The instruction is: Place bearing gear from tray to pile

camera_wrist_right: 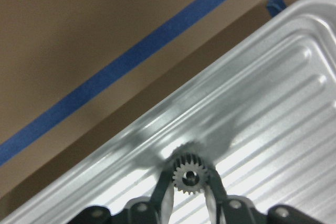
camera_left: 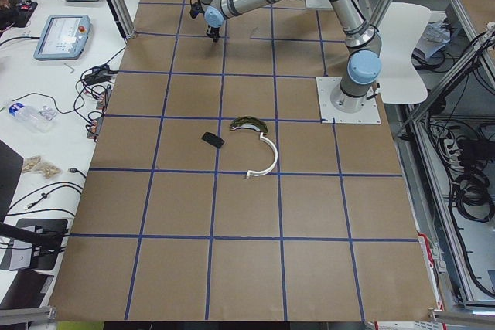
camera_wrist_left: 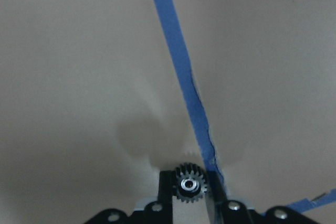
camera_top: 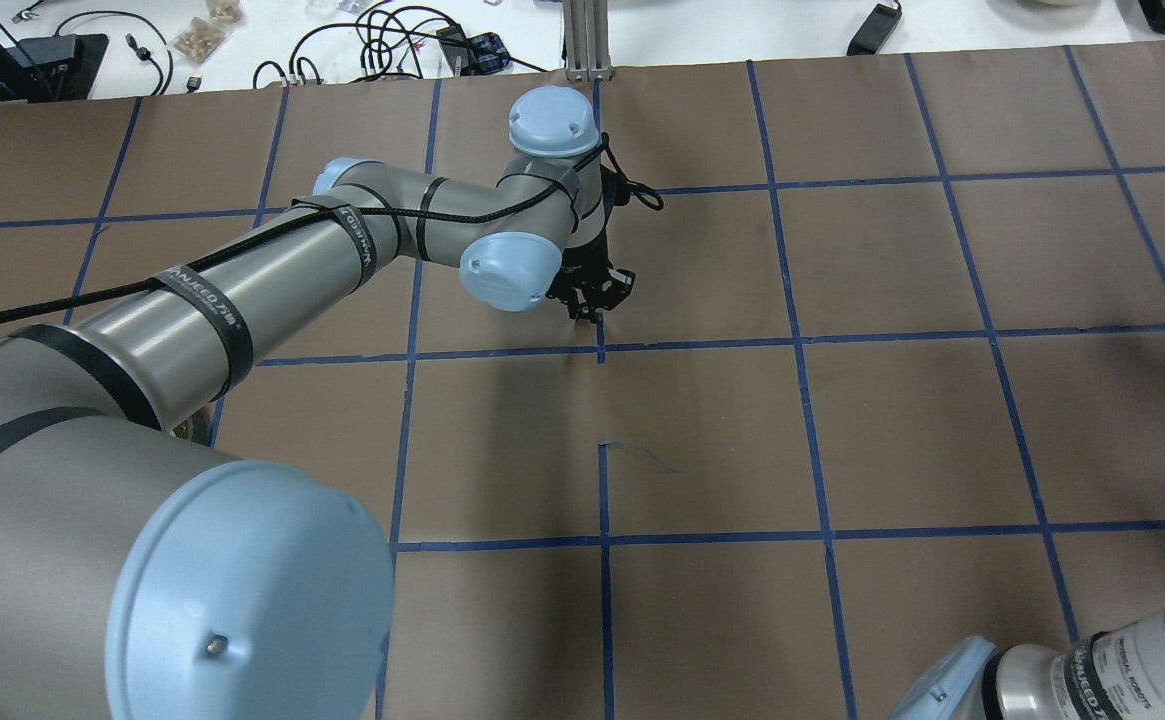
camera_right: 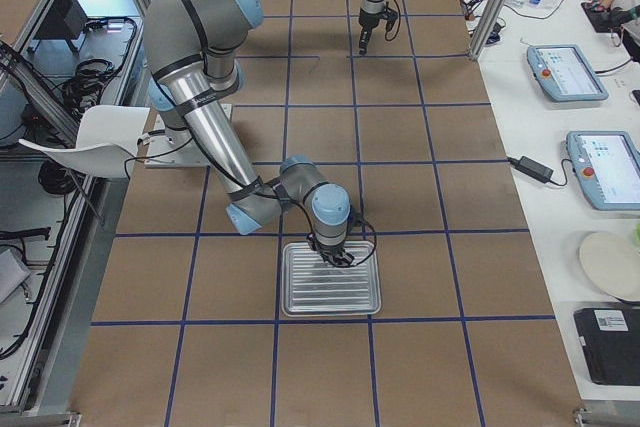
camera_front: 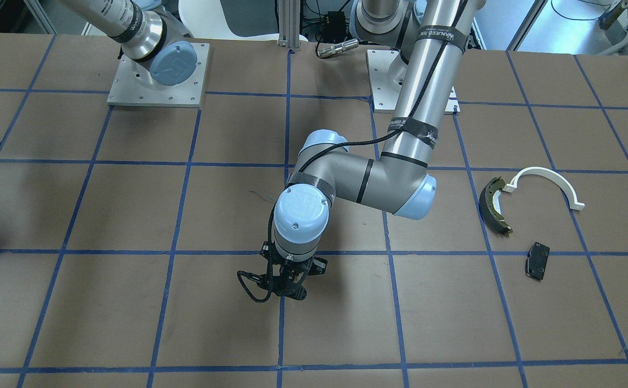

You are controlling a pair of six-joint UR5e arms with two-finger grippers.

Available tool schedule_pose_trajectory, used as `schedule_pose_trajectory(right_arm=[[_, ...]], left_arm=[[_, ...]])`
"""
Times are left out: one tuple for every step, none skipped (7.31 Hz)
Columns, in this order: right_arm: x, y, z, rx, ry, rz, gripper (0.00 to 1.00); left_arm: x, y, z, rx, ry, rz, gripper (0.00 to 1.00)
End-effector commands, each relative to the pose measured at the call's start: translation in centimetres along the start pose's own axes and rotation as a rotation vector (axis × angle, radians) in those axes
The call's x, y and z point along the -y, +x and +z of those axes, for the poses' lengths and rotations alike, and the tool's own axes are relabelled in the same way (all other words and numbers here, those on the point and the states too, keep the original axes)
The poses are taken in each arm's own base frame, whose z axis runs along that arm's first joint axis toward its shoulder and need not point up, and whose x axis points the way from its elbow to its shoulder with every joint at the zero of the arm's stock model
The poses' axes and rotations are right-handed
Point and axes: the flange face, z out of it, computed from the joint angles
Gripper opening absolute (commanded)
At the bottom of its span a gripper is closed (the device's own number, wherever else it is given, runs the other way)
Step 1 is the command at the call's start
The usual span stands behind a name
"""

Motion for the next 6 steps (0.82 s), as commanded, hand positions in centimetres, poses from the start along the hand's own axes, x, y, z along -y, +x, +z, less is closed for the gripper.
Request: schedule_pose_trajectory(right_arm=[[0.1, -0.3, -0.6, 0.007, -0.001, 0.030, 0.18], [0.2, -0.6, -1.6, -0.003, -0.004, 0.032, 0.17], [0.3, -0.5, -3.2, -0.025, -0.020, 0.042, 0.16], [0.9, -0.9, -5.2, -0.027, -0.019, 0.100, 0.16], [2.1, -1.7, -6.8, 0.010, -0.003, 0.171, 0.16], [5.3, -2.5, -9.0, 0.042, 0.011, 0.233, 0.16]], left_arm=[[0.7, -3.0, -6.8, 0.033, -0.012, -0.043, 0.00], [1.1, -7.2, -10.7, 0.033, -0.024, -0.106, 0.00], [0.8, -11.4, -14.1, 0.032, -0.015, -0.168, 0.00], [0.3, -16.5, -16.0, 0.029, -0.004, -0.246, 0.00], [-0.7, -22.8, -16.6, 0.034, -0.005, -0.333, 0.00], [-1.9, -28.3, -17.6, 0.037, 0.004, -0.390, 0.00]])
